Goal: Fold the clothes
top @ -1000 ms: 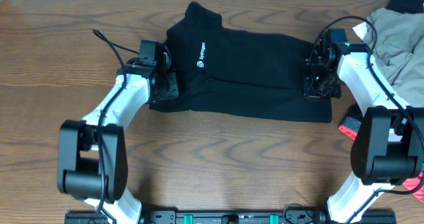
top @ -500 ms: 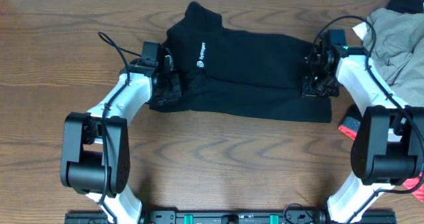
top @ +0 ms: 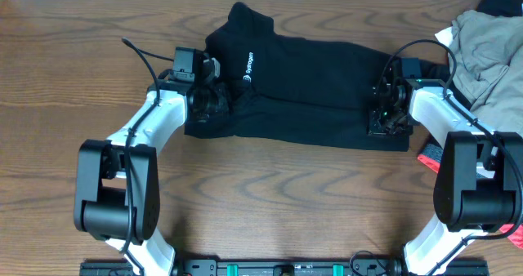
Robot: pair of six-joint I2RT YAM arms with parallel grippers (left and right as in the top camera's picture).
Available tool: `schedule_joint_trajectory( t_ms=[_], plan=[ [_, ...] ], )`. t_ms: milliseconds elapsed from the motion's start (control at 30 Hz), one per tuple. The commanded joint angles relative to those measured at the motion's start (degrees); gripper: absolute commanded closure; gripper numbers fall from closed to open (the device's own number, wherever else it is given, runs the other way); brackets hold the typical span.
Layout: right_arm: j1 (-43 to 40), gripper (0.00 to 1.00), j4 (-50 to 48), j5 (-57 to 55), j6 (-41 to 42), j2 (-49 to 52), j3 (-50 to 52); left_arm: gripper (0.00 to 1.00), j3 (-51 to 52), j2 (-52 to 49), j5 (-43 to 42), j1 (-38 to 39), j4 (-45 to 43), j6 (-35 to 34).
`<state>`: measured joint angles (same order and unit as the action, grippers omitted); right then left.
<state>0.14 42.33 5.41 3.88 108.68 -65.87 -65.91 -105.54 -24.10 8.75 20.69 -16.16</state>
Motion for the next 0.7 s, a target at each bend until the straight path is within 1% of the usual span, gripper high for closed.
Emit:
schedule_joint_trajectory(
  t_ms=[0,233,300,333,400,433,533,667],
  plan=[
    [0.24,0.99,0.22,-0.07,0.28,0.31,1.62,0.94,-0.39,3.23,-2.38,-0.13,-1.38,-0.7],
    [0.24,0.99,0.26,-0.07,0.31,0.31,1.62,0.94,-0.39,4.35,-2.12,-0.24,-8.46,-3.17],
    [0.24,0.99,0.31,-0.07,0.31,0.31,1.62,0.94,-0.39,4.33,-0.33,-0.26,-11.17,-4.37],
    [0.24,0.99,0.31,-0.07,0.31,0.31,1.62,0.9,-0.39,4.33,1.81,-0.26,-12.33,-4.33],
    [0.24,0.99,0.33,-0.04,0.31,0.31,1.62,0.6,-0.37,4.22,7.17,-0.26,-13.86,-4.35],
    [0.24,0.99,0.35,-0.04,0.33,0.31,1.62,0.51,-0.37,4.04,8.9,-0.26,-14.21,-4.33],
    [0.24,0.99,0.59,-0.04,0.31,0.31,1.62,0.38,-0.37,3.52,11.19,-0.33,-14.03,-4.28],
    [0.24,0.99,0.72,-0.04,0.31,0.31,1.62,0.38,-0.37,3.89,10.86,-0.33,-9.94,-4.26]
  ],
)
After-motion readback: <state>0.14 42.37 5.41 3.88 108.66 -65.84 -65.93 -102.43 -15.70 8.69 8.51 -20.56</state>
